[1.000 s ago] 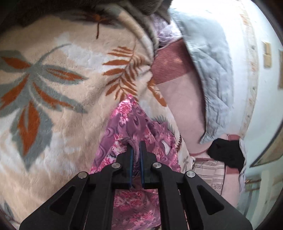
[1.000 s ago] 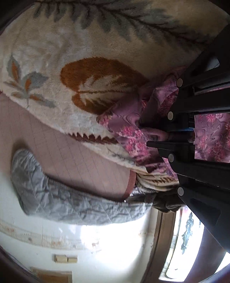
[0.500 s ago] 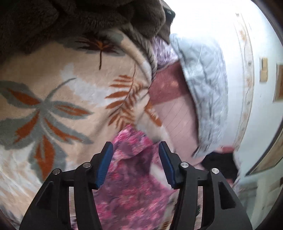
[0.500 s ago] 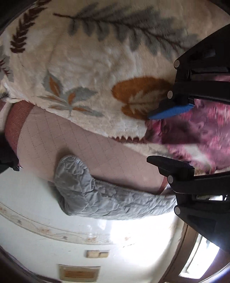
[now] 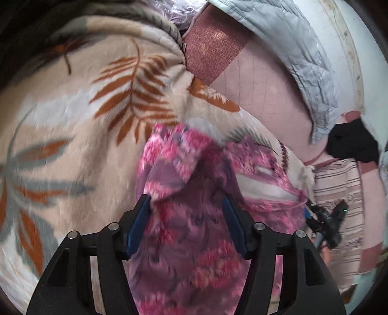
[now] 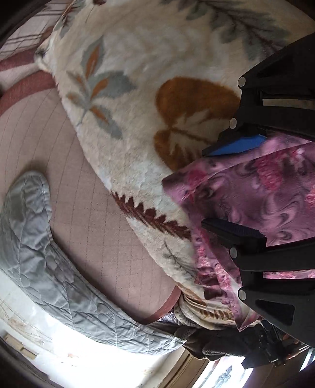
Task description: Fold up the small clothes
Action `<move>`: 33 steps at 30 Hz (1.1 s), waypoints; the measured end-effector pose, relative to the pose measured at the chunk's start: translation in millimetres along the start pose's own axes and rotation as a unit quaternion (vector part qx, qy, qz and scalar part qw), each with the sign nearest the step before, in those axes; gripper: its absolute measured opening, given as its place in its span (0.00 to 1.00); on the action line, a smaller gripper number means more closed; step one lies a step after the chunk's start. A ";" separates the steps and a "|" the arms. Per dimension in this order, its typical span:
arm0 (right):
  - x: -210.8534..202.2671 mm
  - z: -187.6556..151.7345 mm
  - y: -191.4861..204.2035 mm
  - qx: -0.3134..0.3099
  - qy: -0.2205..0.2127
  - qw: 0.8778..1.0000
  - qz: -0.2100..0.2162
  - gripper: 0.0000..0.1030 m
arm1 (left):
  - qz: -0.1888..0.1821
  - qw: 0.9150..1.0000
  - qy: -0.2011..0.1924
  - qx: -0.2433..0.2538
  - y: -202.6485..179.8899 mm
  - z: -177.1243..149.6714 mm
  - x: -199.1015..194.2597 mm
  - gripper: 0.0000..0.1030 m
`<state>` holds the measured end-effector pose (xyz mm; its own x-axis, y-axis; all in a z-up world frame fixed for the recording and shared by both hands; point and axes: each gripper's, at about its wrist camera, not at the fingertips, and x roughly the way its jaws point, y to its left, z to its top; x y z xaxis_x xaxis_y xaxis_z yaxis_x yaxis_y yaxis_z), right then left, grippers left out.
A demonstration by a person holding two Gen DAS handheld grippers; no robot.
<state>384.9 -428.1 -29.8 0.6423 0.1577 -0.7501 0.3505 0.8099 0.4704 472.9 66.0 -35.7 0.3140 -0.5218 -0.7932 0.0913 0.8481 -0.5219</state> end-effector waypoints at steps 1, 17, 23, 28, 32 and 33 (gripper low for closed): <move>1.8 2.8 0.4 0.001 -0.003 1.000 0.006 0.36 | 0.006 1.000 -0.005 0.001 -0.6 1.8 1.2 0.49; 3.8 -0.9 -36.0 0.076 -0.022 0.995 0.059 0.04 | -0.040 0.996 -0.029 -0.073 20.0 13.5 3.1 0.29; -38.1 11.8 -7.8 0.062 -0.114 0.983 0.133 0.04 | 0.020 0.993 -0.105 -0.054 4.6 23.5 -19.2 0.00; 4.1 7.7 -30.5 0.085 -0.020 0.996 0.006 0.09 | 0.075 0.991 -0.076 -0.076 28.6 23.1 -7.9 0.00; -19.9 -7.9 -28.7 0.072 -0.063 0.995 -0.037 0.15 | 0.054 0.994 -0.082 -0.056 26.2 10.8 -28.7 0.00; -31.8 -12.9 -26.1 0.070 -0.083 0.994 -0.011 0.15 | 0.041 0.994 -0.085 -0.048 21.0 6.3 -35.3 0.01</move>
<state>346.6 -447.0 -24.3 0.7325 0.0362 -0.6799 0.4495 0.7243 0.5228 469.7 102.8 -16.6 0.4718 -0.4224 -0.7740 -0.0286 0.8700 -0.4922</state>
